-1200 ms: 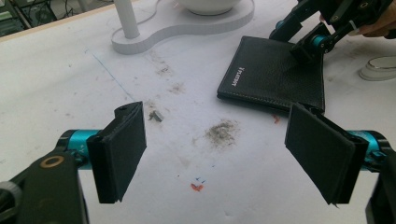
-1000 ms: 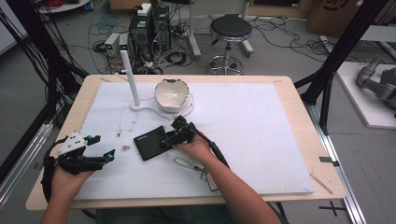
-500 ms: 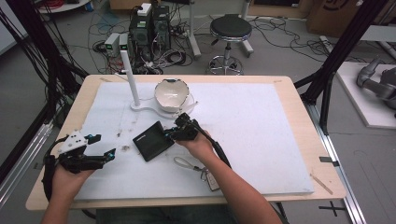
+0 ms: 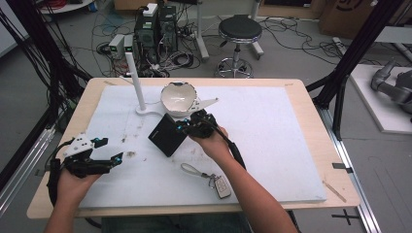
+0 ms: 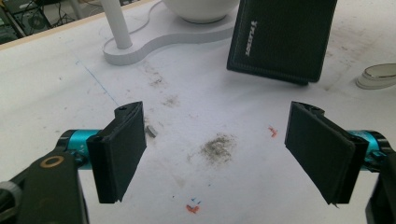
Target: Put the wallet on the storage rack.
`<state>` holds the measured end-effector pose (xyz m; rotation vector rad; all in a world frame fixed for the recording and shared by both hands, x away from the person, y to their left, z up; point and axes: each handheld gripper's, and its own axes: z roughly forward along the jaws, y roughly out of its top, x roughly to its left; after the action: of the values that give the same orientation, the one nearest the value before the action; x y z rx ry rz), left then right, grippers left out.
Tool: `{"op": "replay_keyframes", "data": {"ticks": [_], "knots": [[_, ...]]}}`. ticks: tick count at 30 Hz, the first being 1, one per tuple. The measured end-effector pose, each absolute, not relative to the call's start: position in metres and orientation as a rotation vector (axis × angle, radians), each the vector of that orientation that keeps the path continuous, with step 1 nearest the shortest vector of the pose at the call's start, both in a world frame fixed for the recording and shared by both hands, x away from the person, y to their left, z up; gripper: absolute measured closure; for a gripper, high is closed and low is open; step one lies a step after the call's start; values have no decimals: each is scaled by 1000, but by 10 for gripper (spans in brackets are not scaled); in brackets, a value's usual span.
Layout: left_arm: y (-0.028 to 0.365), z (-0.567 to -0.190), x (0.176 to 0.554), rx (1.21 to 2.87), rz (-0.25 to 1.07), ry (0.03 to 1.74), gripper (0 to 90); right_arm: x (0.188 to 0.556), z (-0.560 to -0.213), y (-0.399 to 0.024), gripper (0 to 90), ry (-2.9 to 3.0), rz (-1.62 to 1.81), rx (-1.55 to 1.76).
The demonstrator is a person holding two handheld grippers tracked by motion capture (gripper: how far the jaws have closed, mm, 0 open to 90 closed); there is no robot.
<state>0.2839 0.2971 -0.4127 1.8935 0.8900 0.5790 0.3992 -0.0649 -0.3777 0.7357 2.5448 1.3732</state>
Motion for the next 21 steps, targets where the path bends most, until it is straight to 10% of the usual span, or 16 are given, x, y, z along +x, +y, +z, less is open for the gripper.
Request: {"op": "replay_keyframes", "data": {"ticks": [21], "knots": [[299, -411, 283, 1884, 584, 892, 206, 417, -312, -68, 859, 2391, 1399, 687]]}}
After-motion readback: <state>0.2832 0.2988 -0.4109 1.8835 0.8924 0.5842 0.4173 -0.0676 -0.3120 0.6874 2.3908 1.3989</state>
